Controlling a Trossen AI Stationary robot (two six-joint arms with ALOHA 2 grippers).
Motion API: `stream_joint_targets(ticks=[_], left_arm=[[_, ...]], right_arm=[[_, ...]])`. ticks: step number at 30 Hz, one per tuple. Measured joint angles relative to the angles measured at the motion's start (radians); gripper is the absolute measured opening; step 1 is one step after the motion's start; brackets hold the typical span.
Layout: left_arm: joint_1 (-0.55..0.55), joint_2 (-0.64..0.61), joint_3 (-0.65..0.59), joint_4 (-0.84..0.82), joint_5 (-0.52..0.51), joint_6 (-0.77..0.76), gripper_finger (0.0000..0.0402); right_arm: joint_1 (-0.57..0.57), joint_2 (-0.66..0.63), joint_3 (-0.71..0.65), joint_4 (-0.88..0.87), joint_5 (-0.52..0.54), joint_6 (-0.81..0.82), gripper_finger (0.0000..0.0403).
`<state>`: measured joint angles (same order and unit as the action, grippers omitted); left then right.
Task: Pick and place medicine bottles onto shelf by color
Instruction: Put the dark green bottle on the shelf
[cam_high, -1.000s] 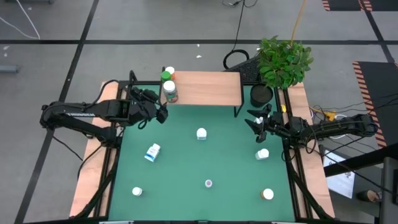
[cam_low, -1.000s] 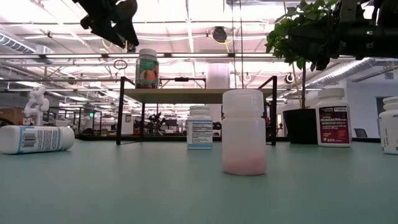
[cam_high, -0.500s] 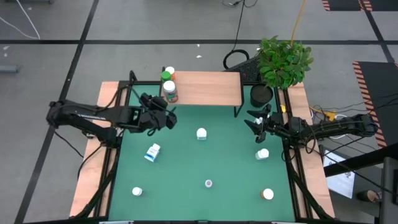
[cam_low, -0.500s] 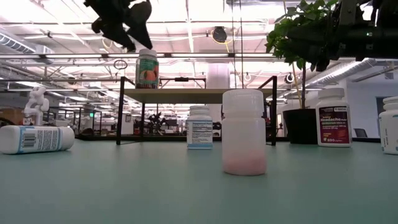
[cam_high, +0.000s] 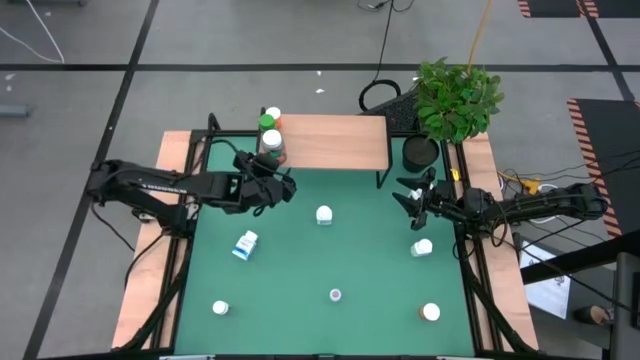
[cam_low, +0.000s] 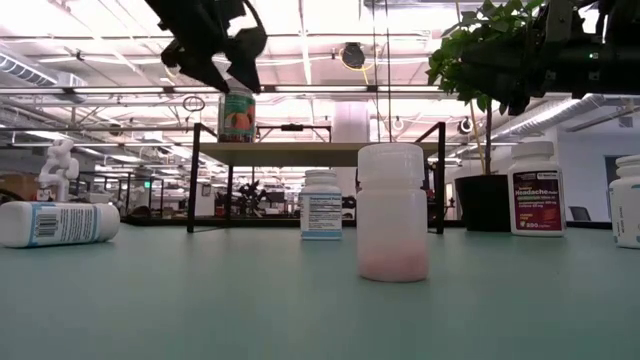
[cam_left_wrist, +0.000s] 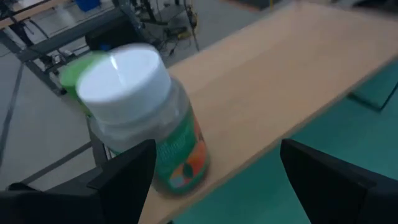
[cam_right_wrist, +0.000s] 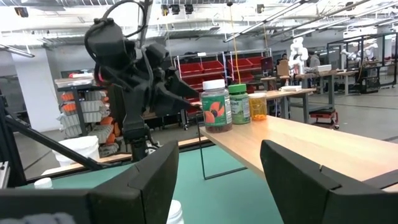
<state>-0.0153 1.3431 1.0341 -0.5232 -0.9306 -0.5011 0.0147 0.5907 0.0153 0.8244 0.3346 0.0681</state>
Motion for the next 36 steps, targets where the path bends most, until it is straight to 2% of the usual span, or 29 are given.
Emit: stream_joint_targets(ticks=[15, 26, 31, 36], left_arm=[[0.094, 0.045, -0.001, 0.009, -0.001, -0.017, 0.0346], [0.059, -0.006, 0.000, -0.005, -0.004, -0.050, 0.0346], [0.032, -0.059, 0.010, 0.001, 0.001, 0.014, 0.0346], [0.051, -0.099, 0.061, 0.003, 0.033, 0.127, 0.0346]], right_arm=[[0.000, 0.004, 0.000, -0.006, 0.000, 0.006, 0.0224], [0.000, 0.004, 0.000, -0.006, -0.001, 0.006, 0.0224], [0.000, 0.006, 0.000, -0.007, -0.001, 0.006, 0.0224], [0.000, 0.006, 0.000, -0.004, -0.001, 0.006, 0.0224]])
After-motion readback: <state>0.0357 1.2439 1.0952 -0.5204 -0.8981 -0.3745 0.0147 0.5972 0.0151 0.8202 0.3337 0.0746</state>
